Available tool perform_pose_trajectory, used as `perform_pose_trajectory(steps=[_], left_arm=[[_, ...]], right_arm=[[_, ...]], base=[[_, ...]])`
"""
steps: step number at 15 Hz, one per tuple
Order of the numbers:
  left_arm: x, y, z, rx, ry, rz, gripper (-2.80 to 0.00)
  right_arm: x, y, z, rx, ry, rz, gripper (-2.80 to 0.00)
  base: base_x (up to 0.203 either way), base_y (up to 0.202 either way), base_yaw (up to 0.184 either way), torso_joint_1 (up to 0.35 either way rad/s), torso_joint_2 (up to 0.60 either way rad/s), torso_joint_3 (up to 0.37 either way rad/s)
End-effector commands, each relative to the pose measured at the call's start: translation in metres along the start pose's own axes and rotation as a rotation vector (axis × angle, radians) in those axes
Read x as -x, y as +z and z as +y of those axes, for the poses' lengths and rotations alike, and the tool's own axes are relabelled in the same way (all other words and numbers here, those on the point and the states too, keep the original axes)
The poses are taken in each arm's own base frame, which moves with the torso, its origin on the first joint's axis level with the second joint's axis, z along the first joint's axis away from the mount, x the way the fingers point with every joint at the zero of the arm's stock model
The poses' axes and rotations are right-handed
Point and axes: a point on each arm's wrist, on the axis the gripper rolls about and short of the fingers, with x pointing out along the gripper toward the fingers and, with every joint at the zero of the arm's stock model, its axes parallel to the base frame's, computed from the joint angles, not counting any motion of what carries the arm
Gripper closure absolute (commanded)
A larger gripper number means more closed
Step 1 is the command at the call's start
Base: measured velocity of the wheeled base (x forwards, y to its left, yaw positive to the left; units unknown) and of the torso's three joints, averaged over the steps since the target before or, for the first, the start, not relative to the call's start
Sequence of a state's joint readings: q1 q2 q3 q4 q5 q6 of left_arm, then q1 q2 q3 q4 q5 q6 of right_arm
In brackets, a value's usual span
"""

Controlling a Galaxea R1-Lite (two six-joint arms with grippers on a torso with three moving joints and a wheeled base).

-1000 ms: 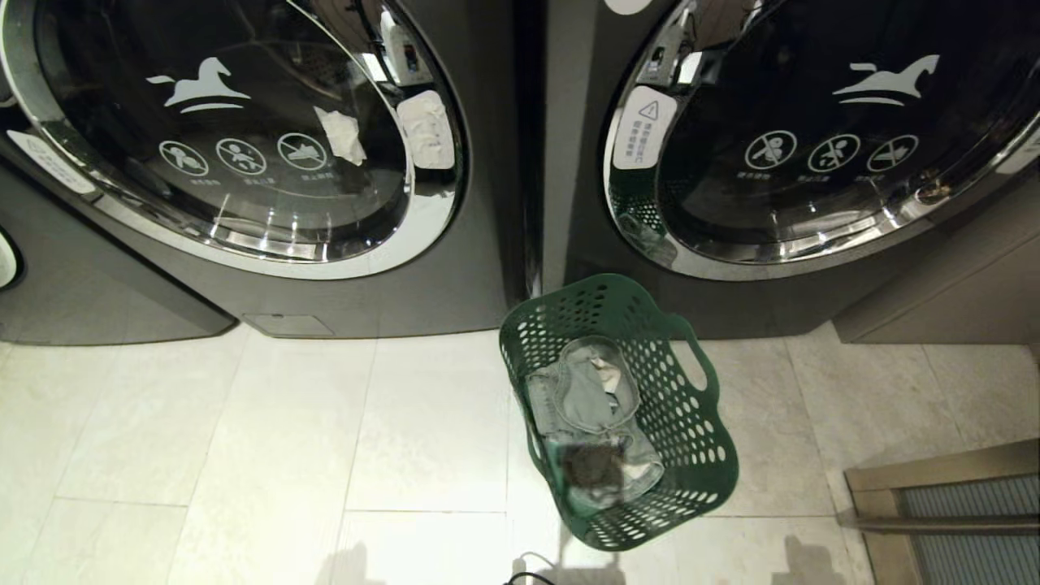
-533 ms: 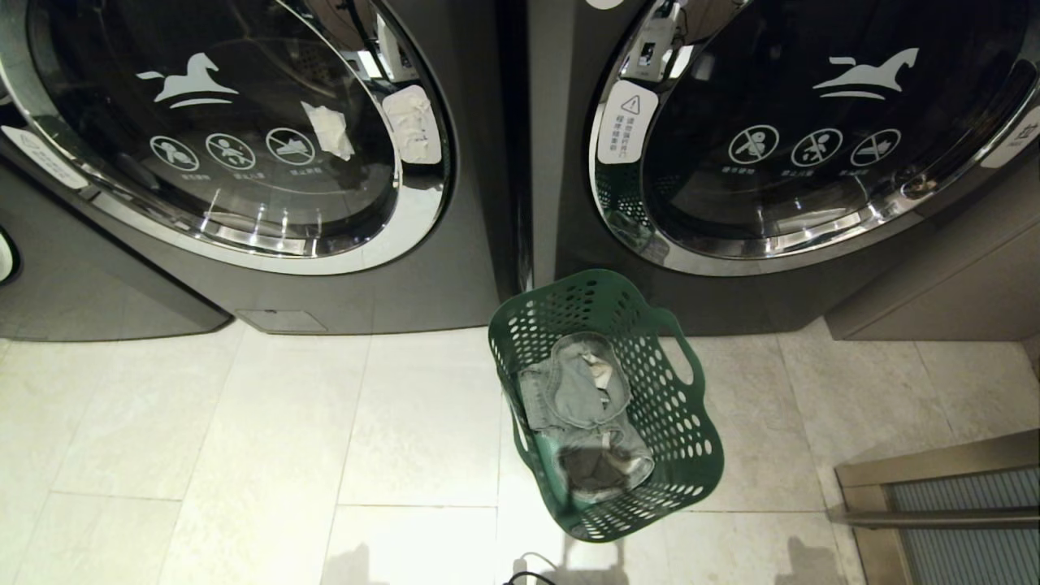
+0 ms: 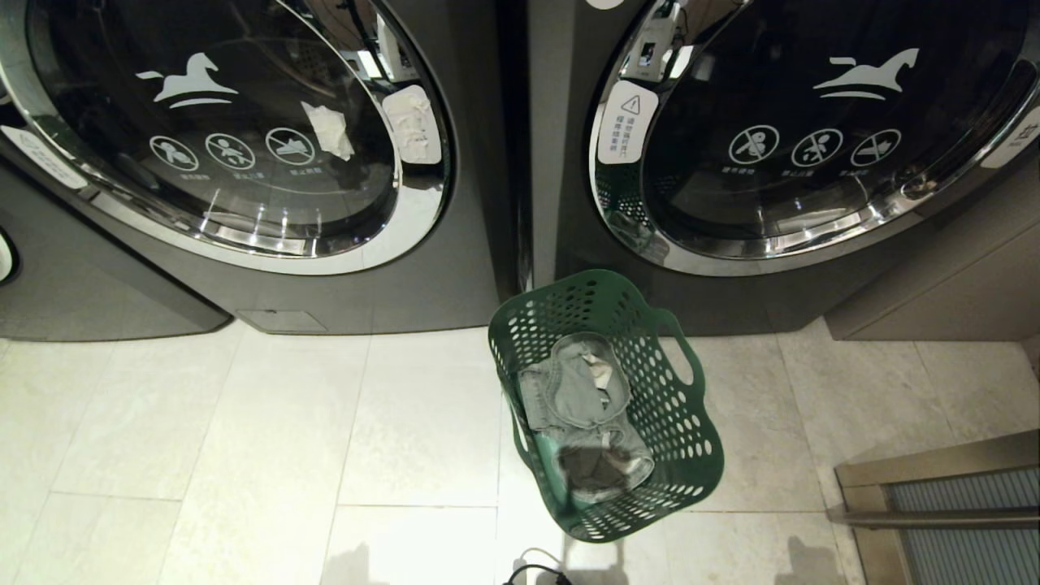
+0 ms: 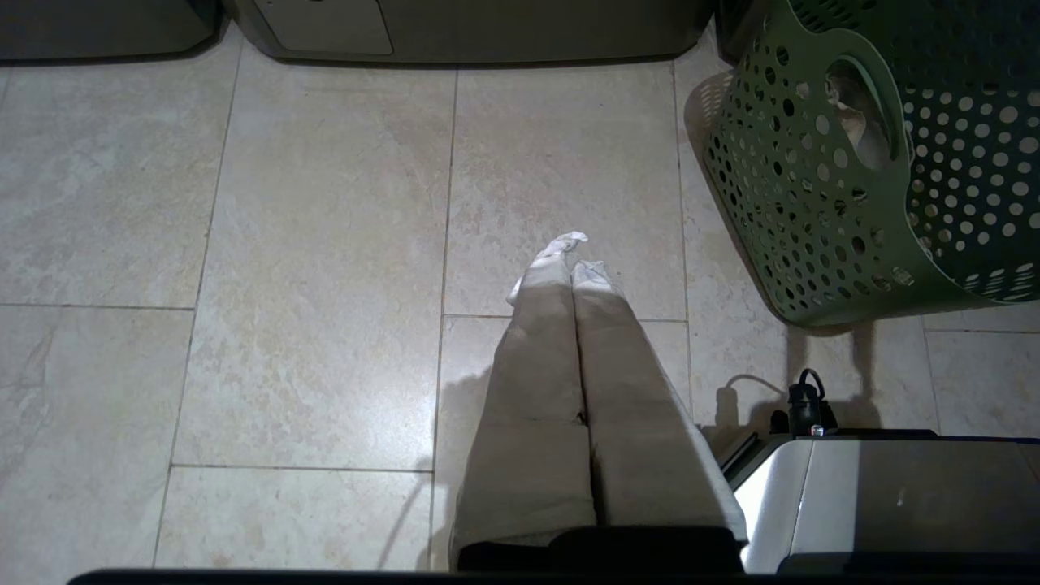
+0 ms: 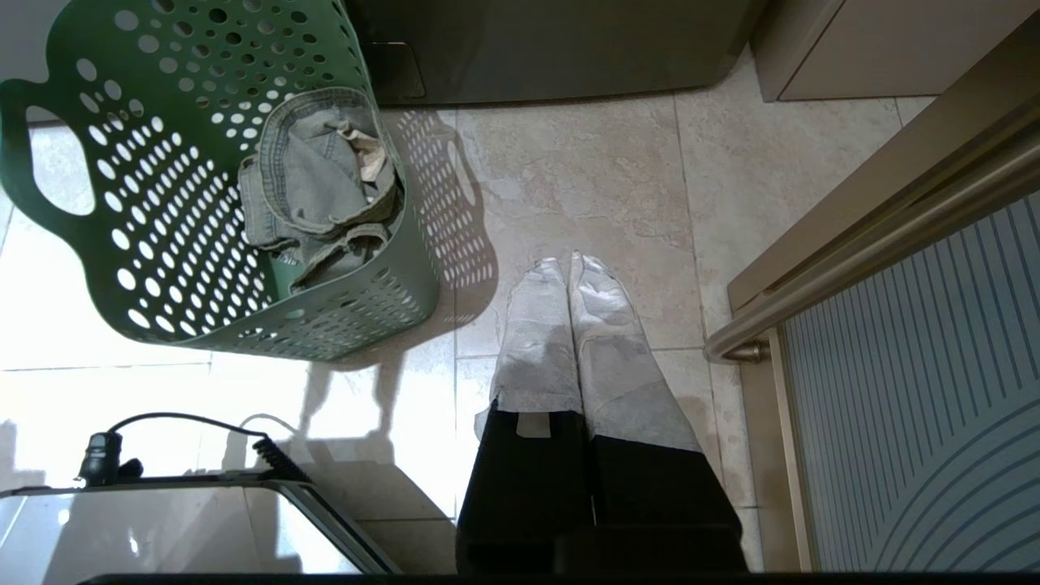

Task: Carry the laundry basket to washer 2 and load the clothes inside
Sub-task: Open the lid of the washing machine

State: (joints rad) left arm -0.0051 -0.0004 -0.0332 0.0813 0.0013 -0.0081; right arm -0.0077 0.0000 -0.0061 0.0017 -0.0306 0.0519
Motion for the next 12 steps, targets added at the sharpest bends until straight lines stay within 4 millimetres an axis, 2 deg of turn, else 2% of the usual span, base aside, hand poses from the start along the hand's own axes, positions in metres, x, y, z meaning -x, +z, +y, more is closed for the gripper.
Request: perform_pose_trajectory(steps=[1,12], left_arm=[[-0.0001,-0.0001,0.0,0.0,0.001,0.0,0.0],[-0.0001,0.0001,0.0,0.0,0.001,-0.002,0.0]], right_arm=[[-0.0001,0.0001,0.0,0.0,0.0,0.001,0.0],[-0.0001,0.0001,0.0,0.0,0.0,0.001,0.0]], base=[[0.0,0.0,0.0,0.0,0.0,0.0],[0.0,0.0,0.0,0.0,0.0,0.0]])
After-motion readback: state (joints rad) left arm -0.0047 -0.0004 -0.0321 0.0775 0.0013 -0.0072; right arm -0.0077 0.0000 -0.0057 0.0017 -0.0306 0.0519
